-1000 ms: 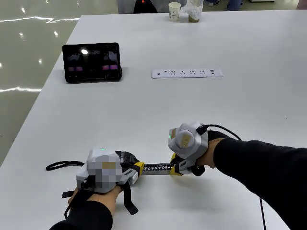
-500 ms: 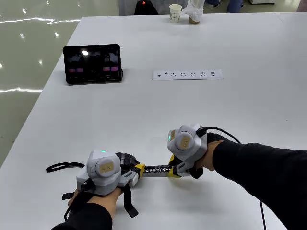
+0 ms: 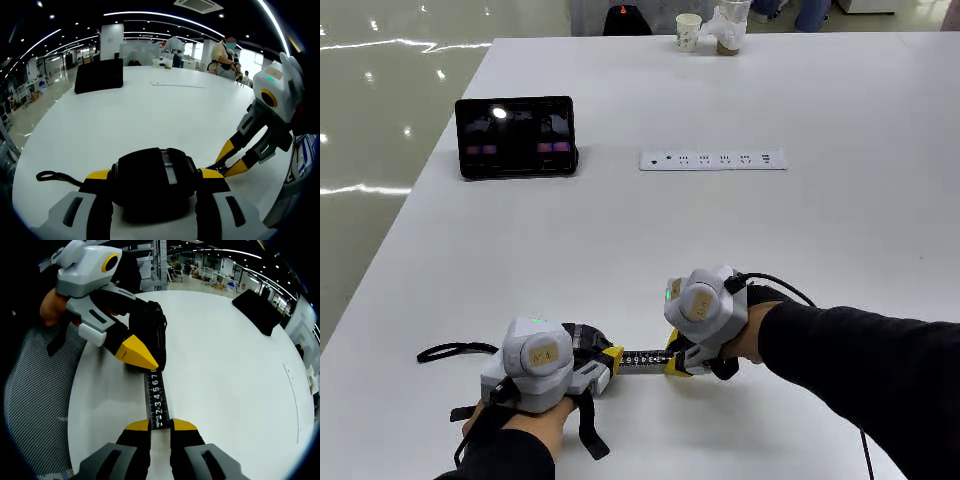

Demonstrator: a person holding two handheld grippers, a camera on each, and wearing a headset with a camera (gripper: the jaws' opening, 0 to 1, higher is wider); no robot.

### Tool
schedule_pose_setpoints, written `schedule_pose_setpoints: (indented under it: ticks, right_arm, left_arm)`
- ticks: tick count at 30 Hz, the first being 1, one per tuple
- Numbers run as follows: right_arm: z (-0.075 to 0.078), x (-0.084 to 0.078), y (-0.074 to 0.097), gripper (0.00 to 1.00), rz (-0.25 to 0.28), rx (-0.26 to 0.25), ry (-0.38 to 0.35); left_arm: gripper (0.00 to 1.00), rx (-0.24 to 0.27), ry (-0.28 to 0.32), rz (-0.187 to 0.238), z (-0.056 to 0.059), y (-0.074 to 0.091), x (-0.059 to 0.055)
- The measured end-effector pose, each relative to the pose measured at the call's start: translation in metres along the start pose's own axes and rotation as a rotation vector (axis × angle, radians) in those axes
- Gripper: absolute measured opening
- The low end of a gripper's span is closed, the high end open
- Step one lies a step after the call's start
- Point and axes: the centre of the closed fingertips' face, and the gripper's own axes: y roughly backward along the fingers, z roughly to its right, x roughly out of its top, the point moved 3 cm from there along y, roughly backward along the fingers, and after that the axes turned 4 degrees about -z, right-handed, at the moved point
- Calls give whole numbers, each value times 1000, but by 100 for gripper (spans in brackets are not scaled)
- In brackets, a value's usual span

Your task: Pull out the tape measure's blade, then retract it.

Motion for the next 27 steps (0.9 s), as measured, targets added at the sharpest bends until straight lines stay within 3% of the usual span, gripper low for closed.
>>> schedule_pose_setpoints:
  ticks: [27]
  right_arm:
    - [0,14,-9,12,22,-3,-8]
  left_arm:
    - [62,-6,6,-2,-1,0,0]
